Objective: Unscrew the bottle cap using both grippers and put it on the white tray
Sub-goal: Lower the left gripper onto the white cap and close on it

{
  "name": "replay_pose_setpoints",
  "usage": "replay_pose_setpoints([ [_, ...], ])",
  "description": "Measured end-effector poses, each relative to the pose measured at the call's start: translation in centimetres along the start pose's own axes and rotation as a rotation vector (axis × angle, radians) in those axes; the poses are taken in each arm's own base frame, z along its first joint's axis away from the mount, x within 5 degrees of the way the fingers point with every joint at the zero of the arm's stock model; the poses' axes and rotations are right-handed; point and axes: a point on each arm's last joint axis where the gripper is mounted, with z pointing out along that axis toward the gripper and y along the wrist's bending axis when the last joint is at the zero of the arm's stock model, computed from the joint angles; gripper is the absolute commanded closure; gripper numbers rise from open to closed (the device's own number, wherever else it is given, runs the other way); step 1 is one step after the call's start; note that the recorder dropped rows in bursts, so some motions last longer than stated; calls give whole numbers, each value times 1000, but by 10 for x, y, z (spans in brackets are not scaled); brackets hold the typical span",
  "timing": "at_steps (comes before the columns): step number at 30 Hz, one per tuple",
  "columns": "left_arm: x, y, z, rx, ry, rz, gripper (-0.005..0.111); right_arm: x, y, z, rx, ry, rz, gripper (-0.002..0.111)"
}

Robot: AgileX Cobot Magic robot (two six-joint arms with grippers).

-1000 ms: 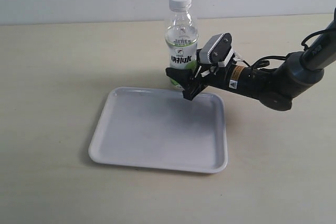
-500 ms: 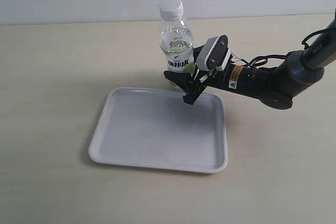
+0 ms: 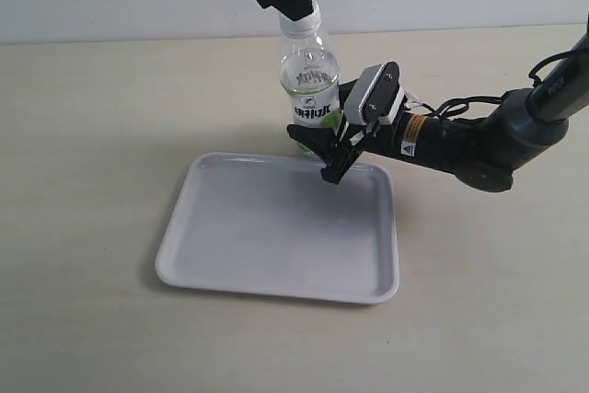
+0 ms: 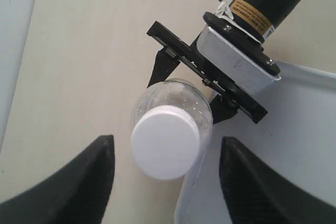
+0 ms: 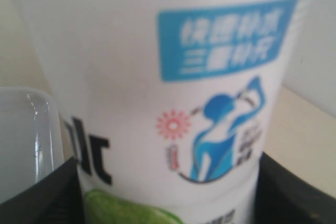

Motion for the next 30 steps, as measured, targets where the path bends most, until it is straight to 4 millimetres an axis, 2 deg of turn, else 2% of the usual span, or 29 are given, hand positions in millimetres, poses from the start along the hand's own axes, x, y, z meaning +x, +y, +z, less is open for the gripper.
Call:
replay_pose_setpoints([
  [21, 6, 2, 26, 38, 39, -35, 48, -1, 0, 0, 0, -3, -3, 108],
  [30, 10, 4, 30, 23, 72, -23, 48, -1, 0, 0, 0, -3, -5, 108],
])
